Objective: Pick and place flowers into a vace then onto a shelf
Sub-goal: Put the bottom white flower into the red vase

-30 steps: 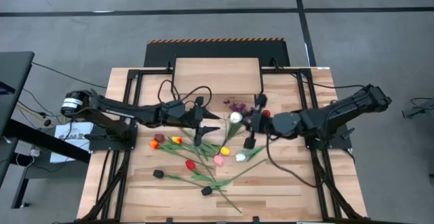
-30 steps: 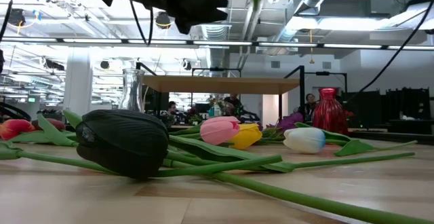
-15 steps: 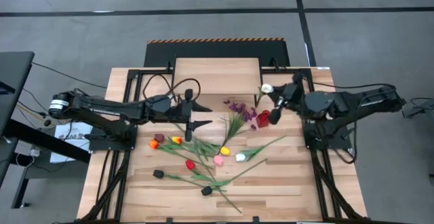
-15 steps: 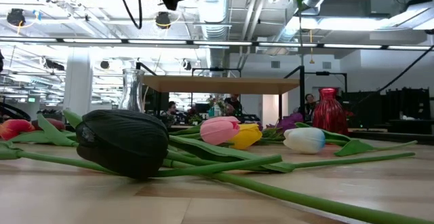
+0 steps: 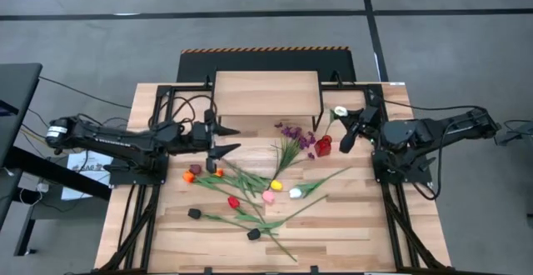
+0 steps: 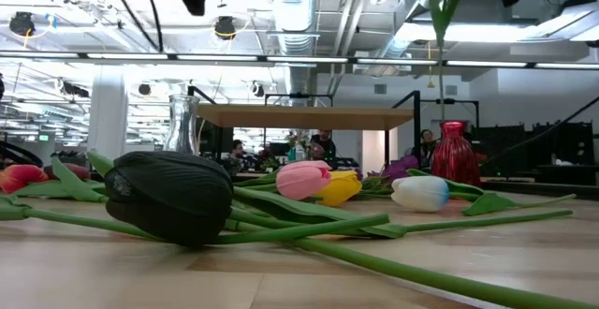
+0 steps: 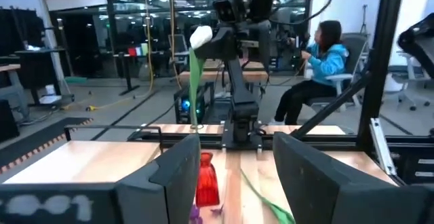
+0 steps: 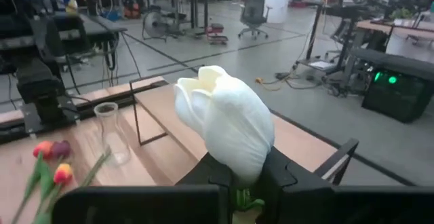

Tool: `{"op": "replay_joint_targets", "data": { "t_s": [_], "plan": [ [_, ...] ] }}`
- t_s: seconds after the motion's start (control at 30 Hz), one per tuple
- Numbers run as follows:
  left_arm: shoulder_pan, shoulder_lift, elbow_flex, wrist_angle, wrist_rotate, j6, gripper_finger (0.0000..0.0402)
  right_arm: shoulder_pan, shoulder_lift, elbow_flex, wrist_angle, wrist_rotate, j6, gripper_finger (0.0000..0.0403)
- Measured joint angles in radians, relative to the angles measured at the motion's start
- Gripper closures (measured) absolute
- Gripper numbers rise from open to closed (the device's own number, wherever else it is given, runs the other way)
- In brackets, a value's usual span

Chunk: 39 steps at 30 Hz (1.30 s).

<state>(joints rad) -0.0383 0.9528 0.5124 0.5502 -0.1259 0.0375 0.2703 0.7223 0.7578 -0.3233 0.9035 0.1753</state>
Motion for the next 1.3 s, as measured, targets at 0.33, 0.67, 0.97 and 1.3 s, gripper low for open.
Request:
{"op": "replay_joint_targets", "data": {
  "t_s": [0.33,0.67,0.97,1.3],
  "plan": [
    [-0.005,-0.003,-0.079,0.069,0.016,-0.022,0.0223,0.000,0.001,0.000,0.012,-0.003,0.000,0.0386],
    [-0.027,-0.003,-0.080,0.070,0.017,-0.020,0.0223,0.000,0.002,0.029,-0.004,-0.004,-0.014,0.0384],
    [-0.027,-0.003,-0.080,0.070,0.012,-0.031,0.0223,0.000,0.004,0.003,-0.109,-0.005,0.103,0.0379],
    [-0.027,-0.002,-0.080,0.070,0.013,-0.058,0.0223,-0.005,0.041,-0.011,-0.194,0.020,0.209,0.0376]
  ]
}}
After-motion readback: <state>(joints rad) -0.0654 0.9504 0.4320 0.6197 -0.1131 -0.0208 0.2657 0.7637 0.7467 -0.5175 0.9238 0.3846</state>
